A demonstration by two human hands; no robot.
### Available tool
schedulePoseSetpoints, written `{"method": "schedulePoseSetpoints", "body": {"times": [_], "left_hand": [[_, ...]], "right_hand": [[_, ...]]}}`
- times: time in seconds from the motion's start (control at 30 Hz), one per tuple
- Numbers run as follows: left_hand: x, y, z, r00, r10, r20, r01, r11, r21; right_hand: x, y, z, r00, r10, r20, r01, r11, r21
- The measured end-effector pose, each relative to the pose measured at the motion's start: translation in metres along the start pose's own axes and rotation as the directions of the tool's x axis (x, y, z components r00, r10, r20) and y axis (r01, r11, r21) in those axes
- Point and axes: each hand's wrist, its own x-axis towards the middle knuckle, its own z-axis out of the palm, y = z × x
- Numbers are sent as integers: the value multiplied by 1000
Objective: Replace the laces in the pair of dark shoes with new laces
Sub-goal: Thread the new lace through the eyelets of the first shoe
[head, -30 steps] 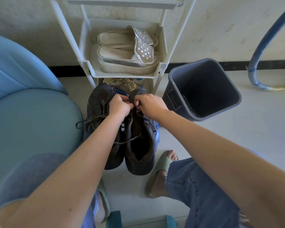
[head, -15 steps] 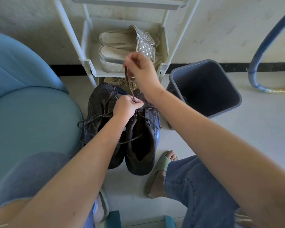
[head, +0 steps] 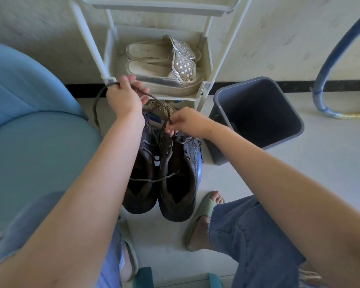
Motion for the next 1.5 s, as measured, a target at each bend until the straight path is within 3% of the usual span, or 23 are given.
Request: {"method": "schedulePoseSetpoints", "body": {"times": [0.07, 0.13, 0.23, 0.33, 0.5, 0.63, 0.7, 0.8, 0.87, 0.93, 1.03, 1.13, 1.23, 1.33, 1.4, 1.5], "left_hand": [[1, -11, -1, 991, -129, 37, 117, 963, 242], [-3, -22, -1, 945, -295, 143, 223, 898, 380], [-6, -27, 1, 860, -439, 259, 378, 891, 253], [-2, -18, 1, 891, -394, 226, 404, 915, 2], [1, -11, 2, 980, -146, 134, 147, 989, -3], [2, -5, 2, 981, -182, 66, 193, 957, -215], [4, -1, 0, 986, -162, 49, 168, 973, -155], [1, -2, 1, 955, -250, 163, 230, 965, 128], [-4, -9, 0, 894, -372, 251, 303, 913, 274], [-5, -15, -1, 854, -420, 308, 367, 905, 215], [0, -15, -2, 870, -405, 283, 388, 914, 114], [5, -15, -1, 889, -386, 245, 401, 916, -11], [4, -19, -3, 890, -392, 234, 396, 918, 33], [3, -26, -4, 866, -430, 255, 461, 884, -79], [2, -30, -3, 860, -454, 232, 496, 850, -175], [1, -32, 0, 903, -416, 109, 430, 881, -197]], "right_hand": [[3, -7, -5, 979, -3, -204, 41, 982, 184], [5, -16, -13, 922, 9, -387, 158, 903, 398], [8, -22, -13, 868, 25, -496, 251, 840, 481], [9, -22, -8, 882, 25, -470, 216, 866, 450], [11, -23, -14, 910, 12, -414, 214, 843, 494], [2, -14, -26, 982, 14, -188, 72, 894, 442], [-2, -21, -27, 993, -77, -92, 116, 815, 568], [0, -39, -22, 969, -184, -167, 248, 683, 687], [5, -43, -19, 959, -167, -231, 281, 686, 671], [6, -42, -18, 961, -122, -249, 261, 707, 657], [7, -38, -20, 963, -66, -260, 237, 665, 708], [8, -28, -23, 965, -57, -254, 195, 807, 558], [7, -12, -25, 976, -39, -215, 106, 945, 309], [2, 7, -24, 998, 69, -11, -68, 996, 63], [1, 21, -17, 974, 158, 164, -140, 983, -118], [4, 32, -10, 972, 193, 136, -180, 978, -103]]}}
